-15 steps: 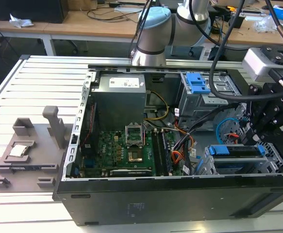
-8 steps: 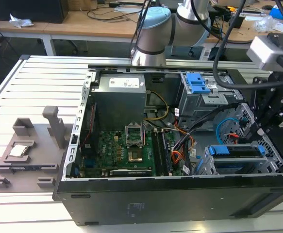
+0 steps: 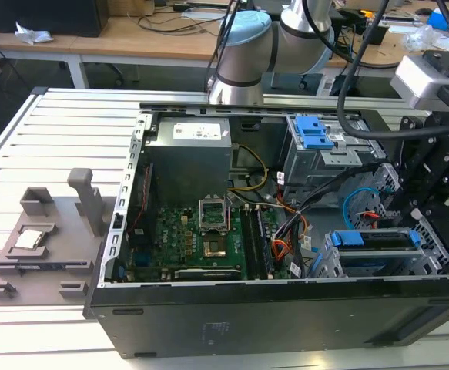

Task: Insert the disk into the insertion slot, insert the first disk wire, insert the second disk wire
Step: 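Insert the first disk wire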

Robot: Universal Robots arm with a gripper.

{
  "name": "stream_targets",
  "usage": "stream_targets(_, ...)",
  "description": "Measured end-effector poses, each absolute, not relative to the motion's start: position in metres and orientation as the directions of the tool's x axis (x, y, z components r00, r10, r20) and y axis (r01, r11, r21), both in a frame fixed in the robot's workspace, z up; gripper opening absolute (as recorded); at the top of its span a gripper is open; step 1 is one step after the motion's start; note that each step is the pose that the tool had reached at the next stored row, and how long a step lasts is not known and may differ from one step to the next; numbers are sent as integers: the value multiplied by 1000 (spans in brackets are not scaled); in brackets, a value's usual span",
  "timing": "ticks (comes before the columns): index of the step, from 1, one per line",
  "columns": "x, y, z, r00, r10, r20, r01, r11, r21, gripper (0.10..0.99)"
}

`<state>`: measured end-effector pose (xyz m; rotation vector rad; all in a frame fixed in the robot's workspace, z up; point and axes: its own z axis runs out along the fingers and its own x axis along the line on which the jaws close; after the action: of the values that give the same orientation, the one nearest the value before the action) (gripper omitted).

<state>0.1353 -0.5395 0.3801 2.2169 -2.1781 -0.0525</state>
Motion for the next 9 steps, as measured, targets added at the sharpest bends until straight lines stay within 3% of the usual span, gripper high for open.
stream_targets(9,135,-536,362,18,-1000,-1,-999,-18,48,302)
